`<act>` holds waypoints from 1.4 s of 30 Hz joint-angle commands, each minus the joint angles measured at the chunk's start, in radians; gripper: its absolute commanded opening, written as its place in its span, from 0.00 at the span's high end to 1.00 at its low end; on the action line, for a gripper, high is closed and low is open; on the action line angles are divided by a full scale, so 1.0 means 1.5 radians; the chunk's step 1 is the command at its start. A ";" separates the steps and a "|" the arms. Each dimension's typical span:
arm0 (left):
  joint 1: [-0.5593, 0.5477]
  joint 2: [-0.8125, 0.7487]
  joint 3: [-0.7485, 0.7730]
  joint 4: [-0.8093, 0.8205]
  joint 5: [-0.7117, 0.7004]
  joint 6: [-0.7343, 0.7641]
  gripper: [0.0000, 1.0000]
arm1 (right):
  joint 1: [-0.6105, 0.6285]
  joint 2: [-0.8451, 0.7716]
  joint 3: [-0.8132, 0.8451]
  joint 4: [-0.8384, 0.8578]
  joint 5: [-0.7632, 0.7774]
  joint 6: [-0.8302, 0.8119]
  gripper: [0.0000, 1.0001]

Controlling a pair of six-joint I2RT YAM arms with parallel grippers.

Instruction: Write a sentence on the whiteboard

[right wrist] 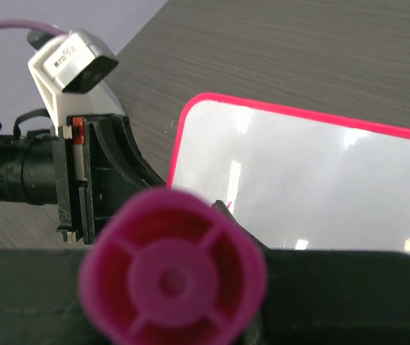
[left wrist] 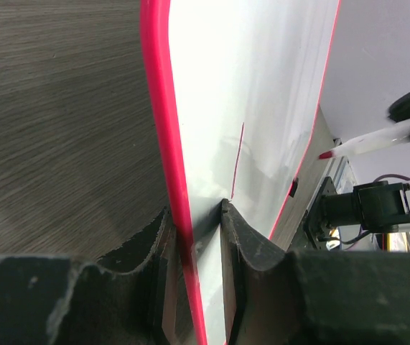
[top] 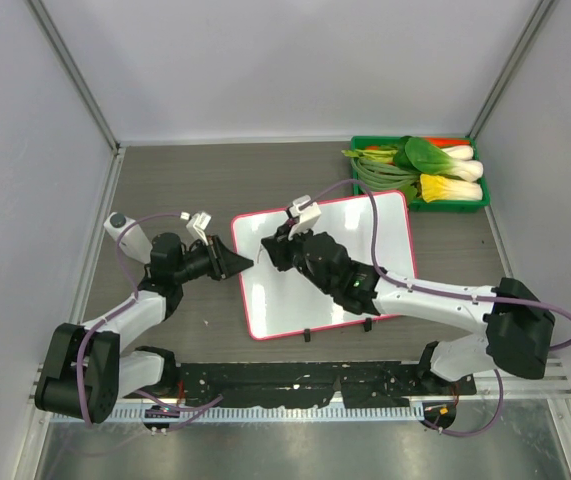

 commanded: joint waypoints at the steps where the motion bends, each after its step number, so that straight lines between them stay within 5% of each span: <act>1: -0.007 0.003 -0.015 0.000 0.010 0.037 1.00 | 0.000 -0.021 0.004 0.030 0.060 0.000 0.99; 23: -0.007 0.003 -0.018 0.007 0.015 0.035 1.00 | 0.000 0.046 0.030 0.026 0.130 0.021 0.99; 42: -0.008 0.003 -0.018 0.007 0.017 0.035 1.00 | 0.000 0.067 0.021 0.014 0.056 0.031 0.99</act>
